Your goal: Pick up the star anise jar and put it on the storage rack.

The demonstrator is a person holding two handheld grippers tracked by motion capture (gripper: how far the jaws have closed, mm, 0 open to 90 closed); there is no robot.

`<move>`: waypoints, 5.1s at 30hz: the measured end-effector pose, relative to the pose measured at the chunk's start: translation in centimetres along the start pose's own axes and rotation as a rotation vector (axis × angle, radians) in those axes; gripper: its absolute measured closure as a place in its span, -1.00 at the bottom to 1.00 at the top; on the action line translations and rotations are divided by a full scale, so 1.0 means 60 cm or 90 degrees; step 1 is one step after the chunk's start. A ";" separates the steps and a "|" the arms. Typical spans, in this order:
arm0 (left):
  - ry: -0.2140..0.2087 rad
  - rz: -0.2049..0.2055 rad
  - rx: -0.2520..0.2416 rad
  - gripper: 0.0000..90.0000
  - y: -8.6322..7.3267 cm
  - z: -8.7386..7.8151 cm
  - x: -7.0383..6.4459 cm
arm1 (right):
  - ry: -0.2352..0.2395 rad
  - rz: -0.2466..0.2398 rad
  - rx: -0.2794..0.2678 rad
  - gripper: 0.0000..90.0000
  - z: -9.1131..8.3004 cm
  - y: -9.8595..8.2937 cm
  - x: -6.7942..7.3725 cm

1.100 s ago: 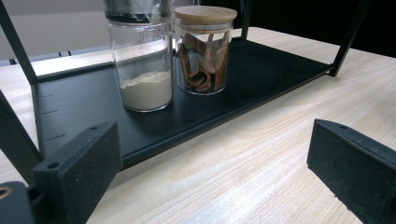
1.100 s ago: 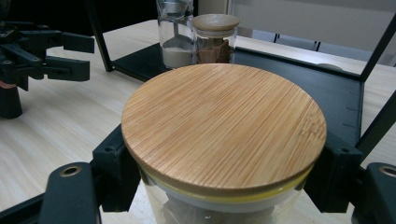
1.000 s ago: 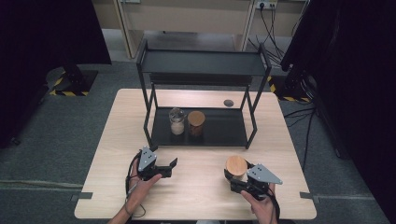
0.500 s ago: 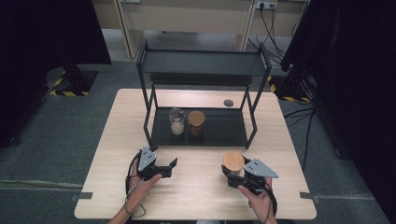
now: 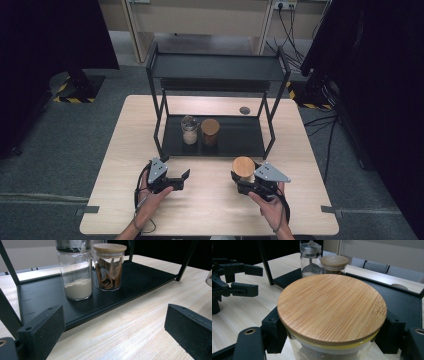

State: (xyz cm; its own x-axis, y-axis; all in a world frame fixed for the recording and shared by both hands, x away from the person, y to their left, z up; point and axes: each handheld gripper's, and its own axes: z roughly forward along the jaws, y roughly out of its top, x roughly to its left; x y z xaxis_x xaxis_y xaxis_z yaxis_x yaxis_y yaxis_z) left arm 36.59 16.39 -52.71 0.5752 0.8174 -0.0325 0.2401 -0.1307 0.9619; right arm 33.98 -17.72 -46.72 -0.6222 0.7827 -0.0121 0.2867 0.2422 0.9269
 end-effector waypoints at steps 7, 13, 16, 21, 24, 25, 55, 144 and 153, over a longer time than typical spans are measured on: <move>0.000 0.000 0.001 -0.94 0.000 0.000 0.000 | 0.001 -0.004 -0.003 -0.43 0.005 0.007 0.000; 0.000 0.000 0.001 -0.94 0.000 0.000 0.000 | 0.001 -0.006 -0.004 -0.43 0.009 0.011 -0.001; 0.000 0.000 0.001 -0.94 0.000 0.000 0.000 | 0.001 -0.007 -0.002 -0.43 0.012 0.013 -0.002; 0.000 0.000 0.001 -0.94 0.000 0.000 0.000 | 0.001 -0.005 -0.002 -0.43 0.016 0.016 -0.005; 0.000 0.000 0.001 -0.94 0.000 0.000 0.000 | 0.002 -0.003 -0.003 -0.43 0.019 0.019 -0.006; 0.000 0.000 0.001 -0.94 0.000 0.000 0.000 | 0.002 -0.003 -0.003 -0.43 0.019 0.019 -0.006; 0.000 0.000 0.002 -0.94 0.000 0.000 0.000 | -0.002 0.000 -0.008 -0.43 0.039 0.044 -0.020; 0.000 -0.005 0.001 -0.94 0.000 0.000 0.001 | -0.053 0.034 0.012 -0.43 0.144 0.067 -0.080; 0.000 -0.005 0.001 -0.94 0.000 0.000 0.001 | -0.059 0.035 0.012 -0.43 0.155 0.070 -0.084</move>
State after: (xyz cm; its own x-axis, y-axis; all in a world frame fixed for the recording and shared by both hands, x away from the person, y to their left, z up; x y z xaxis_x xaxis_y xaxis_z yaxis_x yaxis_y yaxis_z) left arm 36.64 16.43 -52.71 0.5731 0.8185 -0.0402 0.2463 -0.1253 0.9610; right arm 45.08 -15.33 -46.25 -0.5355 0.8446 0.0032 0.3324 0.2073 0.9201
